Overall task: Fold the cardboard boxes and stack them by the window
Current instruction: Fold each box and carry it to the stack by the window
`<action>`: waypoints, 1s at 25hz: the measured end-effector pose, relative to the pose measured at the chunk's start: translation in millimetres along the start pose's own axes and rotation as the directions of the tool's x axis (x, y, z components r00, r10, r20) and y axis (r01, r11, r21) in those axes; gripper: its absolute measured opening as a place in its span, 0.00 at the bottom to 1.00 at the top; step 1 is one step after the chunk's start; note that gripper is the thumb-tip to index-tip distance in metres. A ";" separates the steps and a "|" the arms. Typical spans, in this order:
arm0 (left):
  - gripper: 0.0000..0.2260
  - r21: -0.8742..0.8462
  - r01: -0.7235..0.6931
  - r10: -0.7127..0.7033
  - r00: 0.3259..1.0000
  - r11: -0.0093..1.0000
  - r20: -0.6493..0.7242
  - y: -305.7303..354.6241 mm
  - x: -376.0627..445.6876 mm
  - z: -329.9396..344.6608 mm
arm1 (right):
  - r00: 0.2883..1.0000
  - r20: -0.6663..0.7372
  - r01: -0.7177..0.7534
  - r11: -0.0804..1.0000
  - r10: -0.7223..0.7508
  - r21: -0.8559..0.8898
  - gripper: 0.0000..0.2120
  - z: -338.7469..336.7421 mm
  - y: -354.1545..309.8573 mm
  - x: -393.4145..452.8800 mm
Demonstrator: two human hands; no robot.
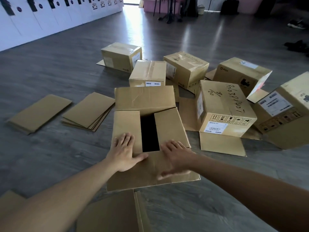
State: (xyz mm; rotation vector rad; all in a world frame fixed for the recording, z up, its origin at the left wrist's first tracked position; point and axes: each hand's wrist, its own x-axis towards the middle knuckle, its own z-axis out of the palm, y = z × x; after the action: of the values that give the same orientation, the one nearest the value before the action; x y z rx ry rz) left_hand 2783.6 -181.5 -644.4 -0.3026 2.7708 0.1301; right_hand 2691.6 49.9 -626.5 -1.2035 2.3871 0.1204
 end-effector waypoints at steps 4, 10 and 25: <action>0.48 0.003 0.003 -0.003 1.000 1.000 -0.013 0.3 0.2 -1.8 | 0.997 0.074 0.023 0.998 -0.019 -0.056 0.73 -1.6 1.7 0.4; 0.46 -0.051 0.018 -0.023 0.995 0.999 -0.097 3.7 0.5 -12.3 | 0.974 0.225 0.009 0.993 0.018 -0.117 0.68 -25.0 -11.0 -0.9; 0.48 -0.077 -0.025 -0.003 0.937 0.997 -0.348 -30.8 28.4 -102.2 | 0.965 -0.124 -0.188 0.937 0.232 0.294 0.66 -112.3 49.3 51.0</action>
State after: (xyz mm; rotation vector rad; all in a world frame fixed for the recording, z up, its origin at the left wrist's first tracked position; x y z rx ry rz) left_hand 2730.5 -230.0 -560.5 -0.3618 3.1252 0.2099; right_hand 2586.4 11.2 -555.1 -0.8523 2.5584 -0.2474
